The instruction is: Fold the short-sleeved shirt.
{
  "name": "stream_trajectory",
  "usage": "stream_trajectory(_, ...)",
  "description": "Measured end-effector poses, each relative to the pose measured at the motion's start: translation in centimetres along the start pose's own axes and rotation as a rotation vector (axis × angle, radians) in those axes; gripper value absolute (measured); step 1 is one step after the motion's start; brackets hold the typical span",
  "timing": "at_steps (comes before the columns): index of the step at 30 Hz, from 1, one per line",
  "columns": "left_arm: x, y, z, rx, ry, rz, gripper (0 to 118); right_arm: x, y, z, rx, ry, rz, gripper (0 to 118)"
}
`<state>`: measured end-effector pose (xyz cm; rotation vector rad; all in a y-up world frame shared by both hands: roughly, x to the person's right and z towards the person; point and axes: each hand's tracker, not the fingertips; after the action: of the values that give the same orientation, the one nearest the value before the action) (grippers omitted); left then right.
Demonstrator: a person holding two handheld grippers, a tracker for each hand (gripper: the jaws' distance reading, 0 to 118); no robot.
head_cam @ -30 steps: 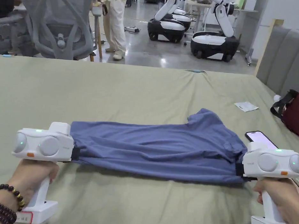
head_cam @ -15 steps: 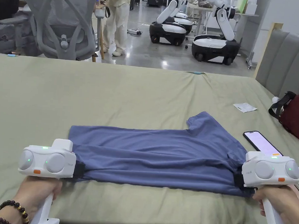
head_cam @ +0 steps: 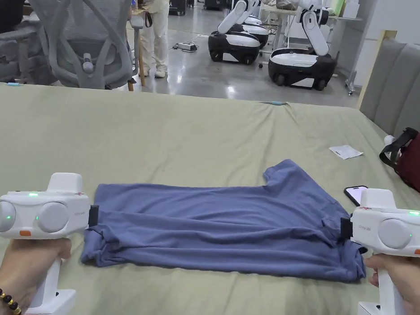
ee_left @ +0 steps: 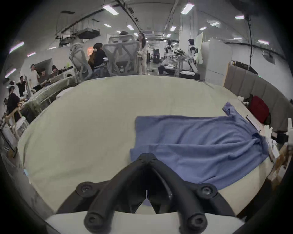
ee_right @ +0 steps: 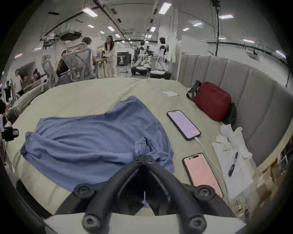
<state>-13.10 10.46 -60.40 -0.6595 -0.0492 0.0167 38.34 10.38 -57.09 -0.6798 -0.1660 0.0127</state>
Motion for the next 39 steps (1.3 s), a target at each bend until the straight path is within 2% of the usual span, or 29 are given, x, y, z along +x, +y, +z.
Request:
stream_trajectory(4, 0.4, 3.9, -3.1, 0.011, 0.030, -0.038, 2, -0.6, 0.4, -1.1, -0.010, 0.012, 0.011, 0)
stream_trajectory(6, -0.1, 6.1, -5.7, 0.002, 0.032, -0.029, 21, -1.0, 0.6, -1.9, -0.014, 0.028, 0.022, 0)
stream_trajectory(8, -0.3, 8.0, -9.4, -0.037, 0.021, 0.039, 34, -1.4, 0.7, -2.9, -0.021, 0.038, 0.025, 0)
stream_trajectory(9, -0.8, 8.8, -11.4, -0.063, 0.008, 0.069, 62, -1.5, 0.7, -3.4, -0.023, 0.041, 0.023, 0)
stream_trajectory(10, -1.1, 9.1, -13.3, -0.099, 0.006, 0.068, 100, -1.4, 0.6, -4.1, -0.029, 0.045, 0.014, 0)
stream_trajectory(11, -1.3, 9.4, -14.7, -0.117, 0.021, 0.066, 118, -1.5, 0.6, -4.5, -0.037, 0.048, 0.007, 0)
stream_trajectory(12, -0.8, 9.7, -16.2, -0.109, 0.020, 0.055, 117, -1.5, 0.5, -5.0, -0.048, 0.056, 0.003, 0)
stream_trajectory(13, -0.7, 9.7, -17.4, -0.114, 0.053, 0.027, 105, -1.5, 0.5, -5.5, -0.057, 0.064, 0.002, 0)
stream_trajectory(14, -0.8, 9.5, -18.4, -0.119, 0.075, -0.001, 99, -1.5, 0.4, -5.7, -0.062, 0.066, 0.003, 0)
stream_trajectory(17, -0.1, 8.5, -21.2, -0.227, 0.136, -0.040, 96, -1.6, 0.4, -6.7, -0.084, 0.053, 0.011, 0)
stream_trajectory(19, -0.2, 7.8, -22.2, -0.276, 0.122, -0.008, 84, -1.5, 0.6, -7.3, -0.091, 0.049, 0.014, 0)
stream_trajectory(20, 0.2, 7.7, -21.8, -0.231, 0.121, 0.019, 80, -1.5, 0.8, -7.5, -0.095, 0.047, 0.016, 0)
stream_trajectory(21, 0.5, 7.8, -21.4, -0.206, 0.144, 0.014, 63, -1.5, 1.1, -7.8, -0.095, 0.046, 0.019, 0)
stream_trajectory(22, 0.9, 8.1, -21.0, -0.200, 0.142, -0.006, 24, -1.6, 1.5, -7.9, -0.094, 0.045, 0.023, 0)
stream_trajectory(23, 1.3, 8.3, -20.6, -0.182, 0.124, -0.022, 0, -1.6, 1.9, -8.0, -0.091, 0.047, 0.030, 0)
stream_trajectory(24, 1.4, 8.3, -20.3, -0.173, 0.072, -0.015, 0, -1.7, 2.6, -8.1, -0.082, 0.049, 0.036, 0)
stream_trajectory(25, 2.0, 8.2, -20.3, -0.185, 0.117, -0.014, 0, -1.9, 3.6, -8.0, -0.066, 0.052, 0.040, 2)
stream_trajectory(26, 2.2, 8.1, -20.4, -0.197, 0.129, -0.039, 0, -2.0, 4.4, -8.1, -0.052, 0.056, 0.042, 15)
stream_trajectory(27, 2.5, 7.9, -20.6, -0.199, 0.129, -0.063, 0, -1.9, 5.4, -8.4, -0.032, 0.057, 0.038, 43)
stream_trajectory(28, 2.5, 7.8, -20.8, -0.200, 0.136, -0.059, 0, -1.8, 6.7, -9.3, -0.029, 0.057, 0.036, 96)
stream_trajectory(29, 2.5, 7.8, -20.9, -0.204, 0.137, -0.055, 0, -1.6, 7.8, -10.4, -0.033, 0.060, 0.040, 118)
stream_trajectory(31, 2.5, 7.6, -20.9, -0.206, 0.140, -0.051, 0, -1.4, 10.2, -12.6, -0.045, 0.051, 0.042, 109)
stream_trajectory(34, 2.5, 7.6, -20.9, -0.204, 0.142, -0.050, 0, -0.6, 13.0, -17.1, -0.131, 0.017, 0.066, 110)
stream_trajectory(36, 2.5, 7.6, -21.0, -0.203, 0.142, -0.044, 0, 0.2, 13.8, -20.1, -0.215, -0.040, 0.018, 106)
stream_trajectory(38, 2.4, 7.4, -21.0, -0.201, 0.139, -0.045, 0, 0.9, 13.4, -22.9, -0.270, -0.044, -0.010, 102)
stream_trajectory(39, 2.4, 7.4, -21.0, -0.200, 0.137, -0.047, 0, 1.0, 13.1, -23.8, -0.299, -0.035, -0.009, 93)
